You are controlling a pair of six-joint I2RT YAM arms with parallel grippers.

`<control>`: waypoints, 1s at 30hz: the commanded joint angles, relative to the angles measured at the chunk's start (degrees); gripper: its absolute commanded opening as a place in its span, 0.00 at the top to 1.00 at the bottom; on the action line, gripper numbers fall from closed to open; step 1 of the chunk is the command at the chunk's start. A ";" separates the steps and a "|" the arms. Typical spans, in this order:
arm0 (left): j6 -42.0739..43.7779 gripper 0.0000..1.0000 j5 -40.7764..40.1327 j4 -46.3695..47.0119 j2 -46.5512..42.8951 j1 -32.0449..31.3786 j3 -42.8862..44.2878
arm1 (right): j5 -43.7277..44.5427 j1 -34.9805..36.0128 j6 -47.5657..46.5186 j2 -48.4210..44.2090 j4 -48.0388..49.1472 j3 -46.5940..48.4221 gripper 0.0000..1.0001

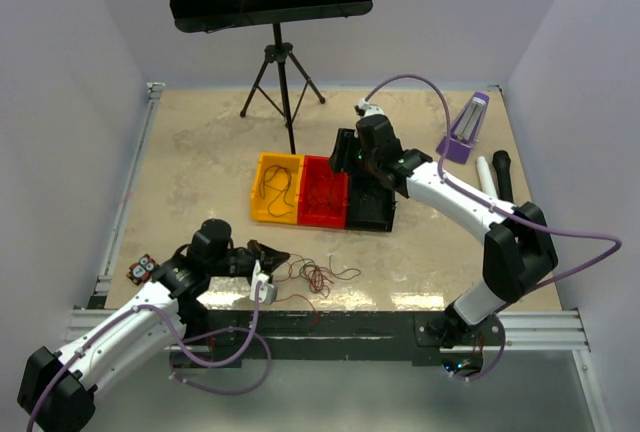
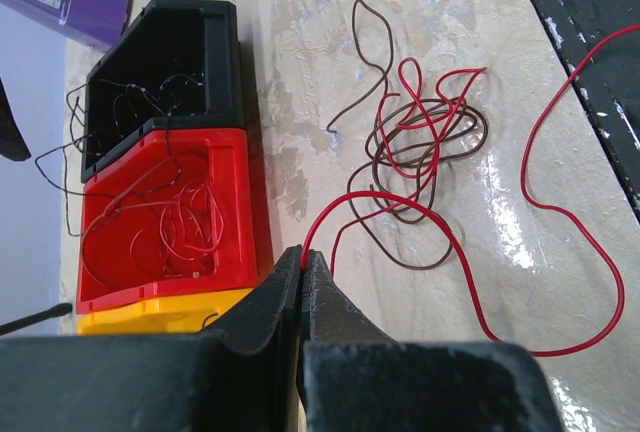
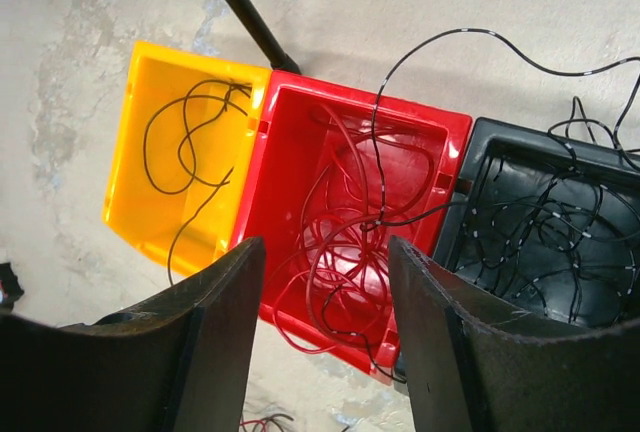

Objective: Untangle the cables
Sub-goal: Place the cable in the bin.

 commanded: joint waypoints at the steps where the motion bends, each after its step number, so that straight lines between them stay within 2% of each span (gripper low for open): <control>1: 1.73 1.00 0.56 -0.53 -0.50 0.27 2.01 | -0.72 0.06 2.42 -2.23 1.98 -2.01 0.44; 8: 2.17 1.00 1.00 -0.18 -0.42 0.27 1.74 | -1.33 0.24 5.41 -4.17 4.97 -6.85 0.44; 18: 2.17 1.00 0.74 -0.44 -0.51 0.27 1.92 | 3.14 0.24 8.93 0.57 12.26 -5.01 0.47; 23: 2.26 1.00 0.21 -0.53 -0.59 0.27 2.09 | 5.60 0.24 9.19 4.00 12.44 -3.42 0.57; 30: 3.05 1.00 -0.14 -1.14 -0.68 0.27 1.92 | 10.00 0.33 10.60 -0.12 14.64 -5.97 0.72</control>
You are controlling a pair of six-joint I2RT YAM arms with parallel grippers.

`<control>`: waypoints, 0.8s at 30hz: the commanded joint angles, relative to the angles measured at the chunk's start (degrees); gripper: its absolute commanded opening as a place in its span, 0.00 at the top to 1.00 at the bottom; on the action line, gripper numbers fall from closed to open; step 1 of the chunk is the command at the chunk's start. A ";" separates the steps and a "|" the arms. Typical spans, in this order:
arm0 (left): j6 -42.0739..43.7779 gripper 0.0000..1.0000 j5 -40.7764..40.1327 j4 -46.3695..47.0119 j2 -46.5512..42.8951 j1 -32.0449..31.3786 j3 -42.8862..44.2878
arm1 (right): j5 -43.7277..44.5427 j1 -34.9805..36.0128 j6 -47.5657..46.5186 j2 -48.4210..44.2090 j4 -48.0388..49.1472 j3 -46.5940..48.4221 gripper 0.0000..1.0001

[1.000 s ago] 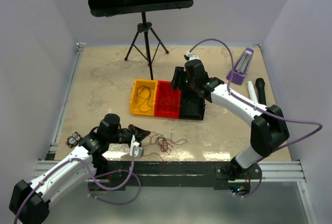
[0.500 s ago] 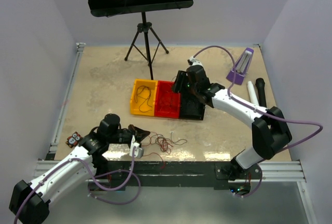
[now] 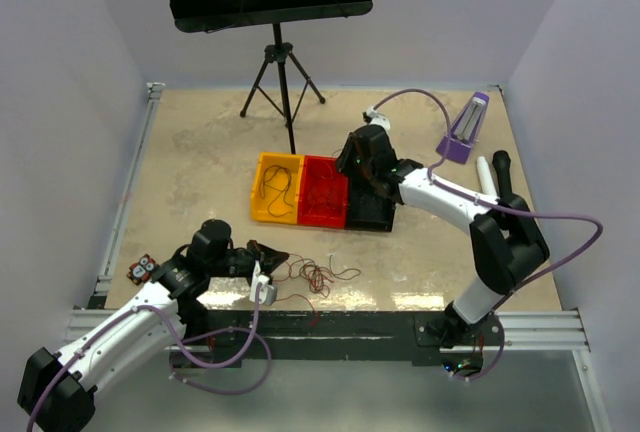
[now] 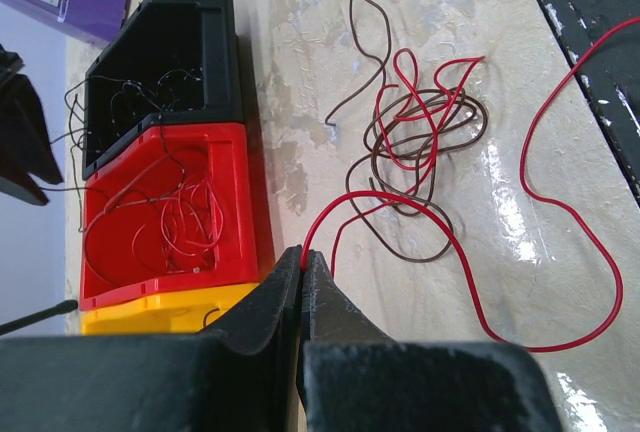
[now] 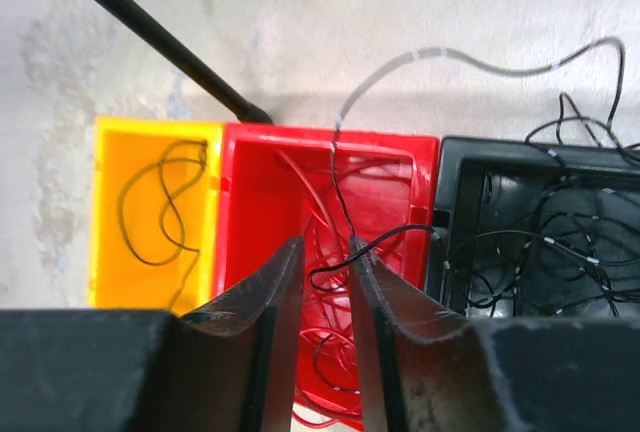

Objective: Untangle the cables
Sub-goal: Place the cable in the bin.

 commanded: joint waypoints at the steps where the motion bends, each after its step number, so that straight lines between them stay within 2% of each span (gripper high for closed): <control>1: 1.65 1.00 0.60 -0.01 -0.33 0.27 1.92 | 5.00 0.28 1.86 -4.54 4.28 -0.44 0.74; 5: 1.92 1.00 0.60 -0.18 -0.33 0.27 2.00 | 6.14 0.28 3.09 -6.30 5.95 -2.20 0.81; 8: 2.09 1.00 0.34 -0.18 -0.33 0.27 2.09 | 6.67 0.28 3.35 -6.30 5.51 -2.11 0.99; 9: 2.18 1.00 0.25 -0.36 -0.42 0.27 2.18 | 7.28 0.28 3.44 -6.65 5.42 -2.29 1.00; 14: 2.80 1.00 0.08 -0.71 -0.33 0.27 2.18 | 9.39 0.28 3.09 -10.60 3.94 -3.96 1.00; 24: 3.15 1.00 0.51 -0.97 -0.16 0.27 2.53 | 8.96 0.20 1.24 -26.77 -4.50 -15.20 1.00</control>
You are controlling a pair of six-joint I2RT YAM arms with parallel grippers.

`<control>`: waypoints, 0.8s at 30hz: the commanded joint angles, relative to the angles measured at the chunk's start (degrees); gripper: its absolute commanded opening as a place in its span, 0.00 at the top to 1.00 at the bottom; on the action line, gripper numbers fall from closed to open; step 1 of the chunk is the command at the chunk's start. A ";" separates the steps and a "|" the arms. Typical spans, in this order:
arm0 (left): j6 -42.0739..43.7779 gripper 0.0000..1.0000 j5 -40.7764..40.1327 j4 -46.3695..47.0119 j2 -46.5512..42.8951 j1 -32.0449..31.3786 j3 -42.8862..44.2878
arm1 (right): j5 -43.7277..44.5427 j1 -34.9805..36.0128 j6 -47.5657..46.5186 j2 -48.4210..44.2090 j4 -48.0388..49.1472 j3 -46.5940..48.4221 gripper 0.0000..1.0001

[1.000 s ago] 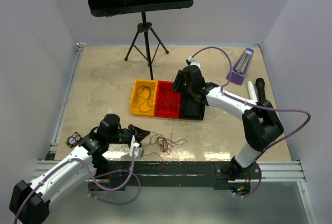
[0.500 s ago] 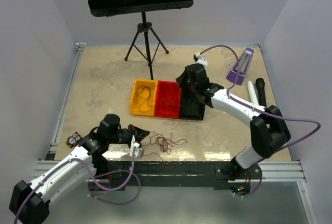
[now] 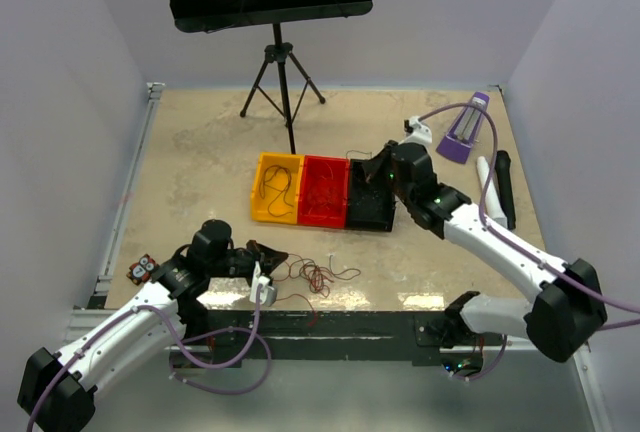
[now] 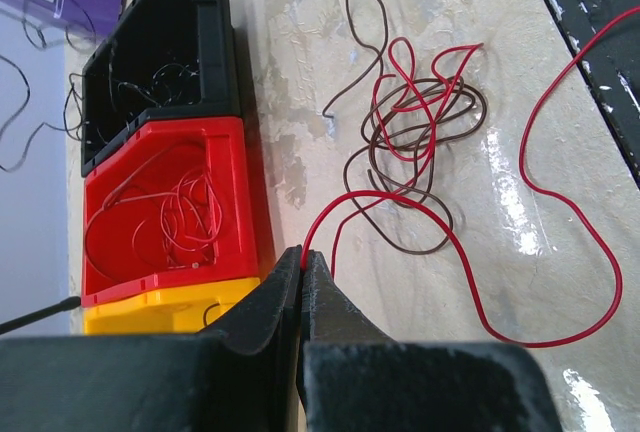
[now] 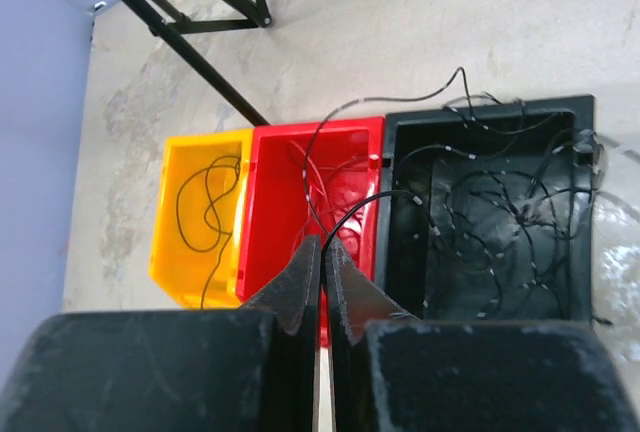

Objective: Untangle the cables
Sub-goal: Place the cable in the bin.

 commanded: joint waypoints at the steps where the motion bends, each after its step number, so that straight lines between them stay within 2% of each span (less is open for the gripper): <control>1: 1.68 1.00 1.45 -0.04 -0.13 0.27 2.62 | 1.87 0.13 -0.85 -4.79 -4.20 -4.43 1.00; 7: 1.69 1.00 1.90 -0.12 0.04 0.27 3.06 | 1.53 -0.22 -1.82 -2.87 -4.39 -6.20 1.00; 17: 1.68 1.00 1.37 -0.65 -0.40 0.35 2.80 | -3.75 -0.66 -9.11 16.10 -2.00 5.83 1.00; 24: 1.95 1.00 0.84 -1.53 -0.84 0.35 2.89 | -0.50 -0.75 -10.00 23.94 -1.66 7.52 1.00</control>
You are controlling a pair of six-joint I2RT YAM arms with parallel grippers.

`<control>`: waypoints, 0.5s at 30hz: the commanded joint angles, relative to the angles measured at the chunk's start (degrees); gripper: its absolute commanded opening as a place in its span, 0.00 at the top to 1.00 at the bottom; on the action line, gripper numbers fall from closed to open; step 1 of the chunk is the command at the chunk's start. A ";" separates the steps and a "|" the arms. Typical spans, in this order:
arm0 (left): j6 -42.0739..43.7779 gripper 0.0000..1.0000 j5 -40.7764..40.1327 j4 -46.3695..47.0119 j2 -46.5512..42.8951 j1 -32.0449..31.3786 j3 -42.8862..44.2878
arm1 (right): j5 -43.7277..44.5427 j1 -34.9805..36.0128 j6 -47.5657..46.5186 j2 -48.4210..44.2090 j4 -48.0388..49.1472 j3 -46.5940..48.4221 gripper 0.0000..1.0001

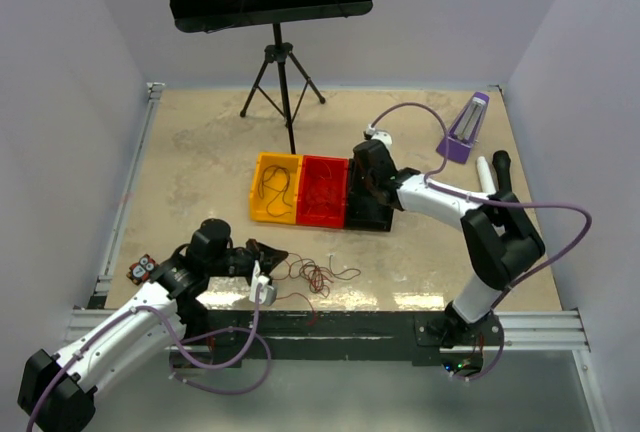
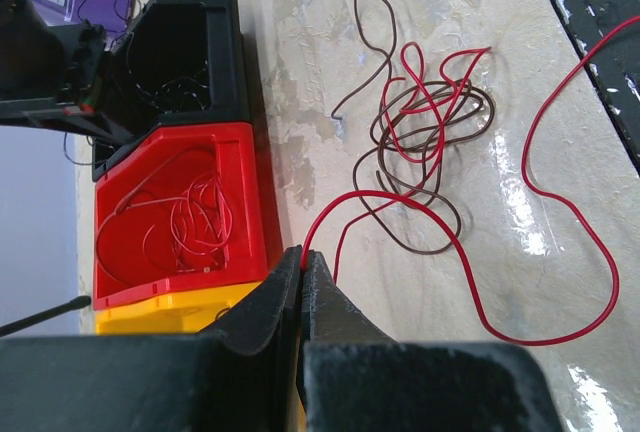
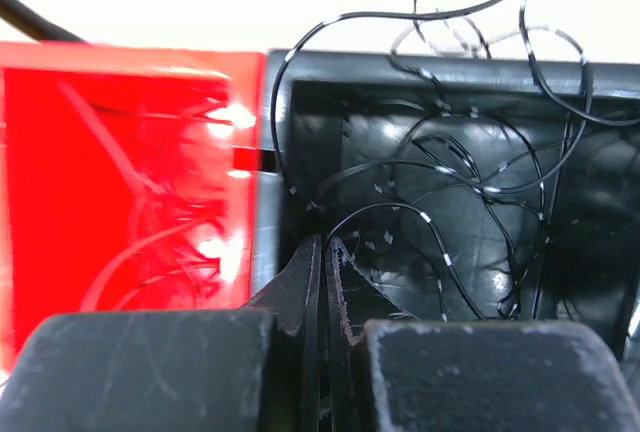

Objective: Untangle the cables
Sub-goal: Place the cable in the bin.

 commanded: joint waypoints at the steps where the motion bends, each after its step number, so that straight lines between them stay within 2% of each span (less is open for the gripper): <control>1: 1.82 1.00 0.93 -0.92 -0.51 0.24 1.86 | 1.99 -0.12 -1.45 1.19 1.23 0.26 1.00; 8: 2.26 1.00 1.63 0.05 -0.07 0.24 1.51 | 3.93 -0.11 -1.36 -2.67 0.27 -3.87 0.99; 13: 1.82 1.00 2.16 0.75 0.02 0.24 1.68 | 2.26 -0.11 -2.77 -2.41 -1.67 -2.74 0.60; 15: 1.82 1.00 2.16 0.31 0.02 0.33 2.03 | 1.56 -0.11 -3.12 -3.89 -2.63 -1.51 0.52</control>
